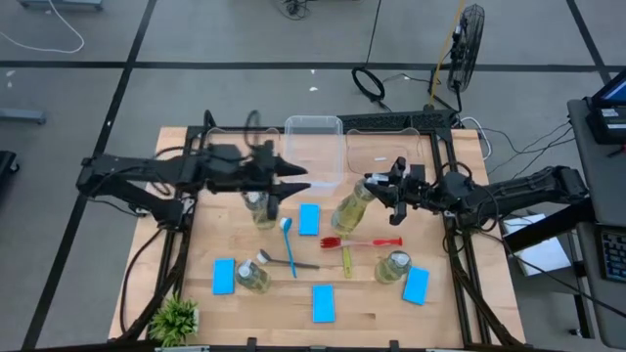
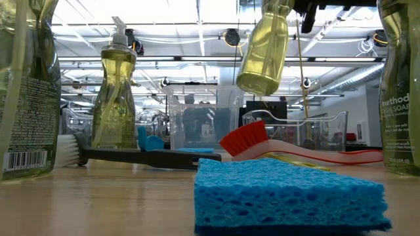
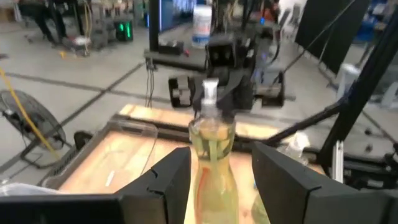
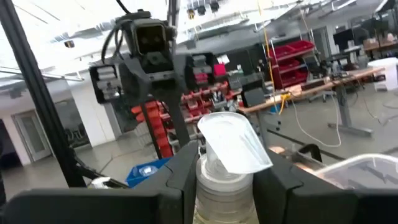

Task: Pick & Place Kitchen Sink Supplies
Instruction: Put the yellow dish soap into the white bin

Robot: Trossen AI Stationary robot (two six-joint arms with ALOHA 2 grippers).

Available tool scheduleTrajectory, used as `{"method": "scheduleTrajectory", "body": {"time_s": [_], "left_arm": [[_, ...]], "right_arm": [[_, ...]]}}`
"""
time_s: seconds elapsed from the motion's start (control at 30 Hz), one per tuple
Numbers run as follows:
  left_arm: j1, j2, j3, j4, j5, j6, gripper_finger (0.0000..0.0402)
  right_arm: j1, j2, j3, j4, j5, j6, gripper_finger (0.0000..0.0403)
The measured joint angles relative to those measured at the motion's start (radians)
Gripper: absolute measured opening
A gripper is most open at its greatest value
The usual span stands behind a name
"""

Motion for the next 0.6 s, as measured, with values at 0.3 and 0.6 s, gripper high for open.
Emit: {"method": "scheduleTrajectory", "body": {"time_s": [0.3, 0.6], "left_arm": [[0.051, 0.185, 0.144, -0.071, 0.132, -0.002, 0.0208], [0.073, 0.316, 0.175, -0.054, 0.227, -0.021, 0.0289]], "right_arm": [[0.0, -0.005, 0.0, 0.039, -0.03, -0.016, 0.0101], [0.0, -0.004, 0.0, 0.038, -0.053, -0.021, 0.0101]]}}
